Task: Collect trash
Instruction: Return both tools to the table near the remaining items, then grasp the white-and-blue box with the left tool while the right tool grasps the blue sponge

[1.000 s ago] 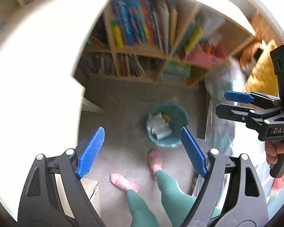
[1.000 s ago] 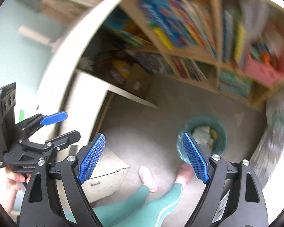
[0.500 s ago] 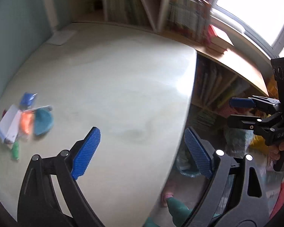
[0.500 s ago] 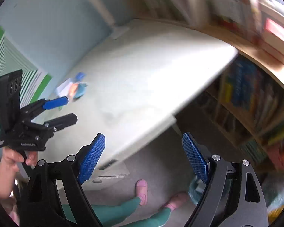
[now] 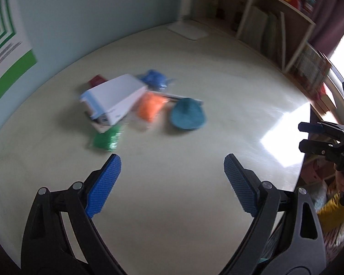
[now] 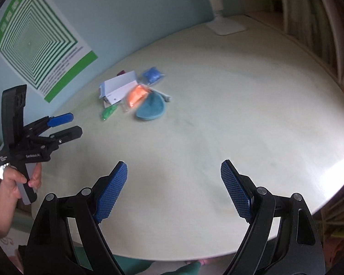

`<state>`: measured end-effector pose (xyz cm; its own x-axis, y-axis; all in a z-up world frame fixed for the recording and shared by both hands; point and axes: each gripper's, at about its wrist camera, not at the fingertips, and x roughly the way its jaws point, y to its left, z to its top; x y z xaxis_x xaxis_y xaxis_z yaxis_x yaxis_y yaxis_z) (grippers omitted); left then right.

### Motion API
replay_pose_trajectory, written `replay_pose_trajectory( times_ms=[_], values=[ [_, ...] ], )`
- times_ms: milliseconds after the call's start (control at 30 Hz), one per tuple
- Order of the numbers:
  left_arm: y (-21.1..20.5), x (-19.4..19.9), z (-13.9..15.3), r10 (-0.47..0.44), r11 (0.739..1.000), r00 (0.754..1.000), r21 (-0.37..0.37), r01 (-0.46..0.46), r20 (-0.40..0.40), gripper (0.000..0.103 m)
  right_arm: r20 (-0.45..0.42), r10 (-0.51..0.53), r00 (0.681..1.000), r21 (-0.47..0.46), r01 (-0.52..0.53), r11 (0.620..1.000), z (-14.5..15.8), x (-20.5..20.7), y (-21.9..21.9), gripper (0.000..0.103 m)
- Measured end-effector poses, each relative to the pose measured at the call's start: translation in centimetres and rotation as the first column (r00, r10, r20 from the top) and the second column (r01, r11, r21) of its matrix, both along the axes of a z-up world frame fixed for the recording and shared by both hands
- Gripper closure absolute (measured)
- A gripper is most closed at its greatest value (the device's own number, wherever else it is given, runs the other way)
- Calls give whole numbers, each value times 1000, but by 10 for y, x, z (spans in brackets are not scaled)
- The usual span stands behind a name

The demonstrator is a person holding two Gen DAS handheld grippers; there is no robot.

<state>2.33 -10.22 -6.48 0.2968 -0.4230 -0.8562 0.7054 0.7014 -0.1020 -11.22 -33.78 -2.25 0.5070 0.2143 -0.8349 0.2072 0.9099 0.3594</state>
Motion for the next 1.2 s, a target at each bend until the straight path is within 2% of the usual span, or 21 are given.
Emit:
replay_pose_trajectory(
  times_ms=[200,433,567,800,1033,1200],
  values=[
    [34,37,-4,69,998,997,-11,-69,-20,14,-25,44,999,-4,-44,999,-5,42,27,20],
    [52,64,-10,62,998,998,-2,-62,-23,14,-62,30,998,0,-30,1000,-15,73,48,20],
    [55,79,-16,52,999,998,-5,-52,-36,13,-75,12,997,-60,-17,998,-18,85,60,20],
    [49,99,-31,37,999,998,2,-37,-50,8,-103,25,994,-114,-36,993,-34,104,66,20],
    [26,124,-49,52,998,998,33,-51,-43,7,-142,143,979,-176,-167,970,-55,138,63,20],
    [9,143,-63,49,996,998,83,-45,-46,7,-162,206,965,-167,-232,958,-71,156,65,20]
  ],
)
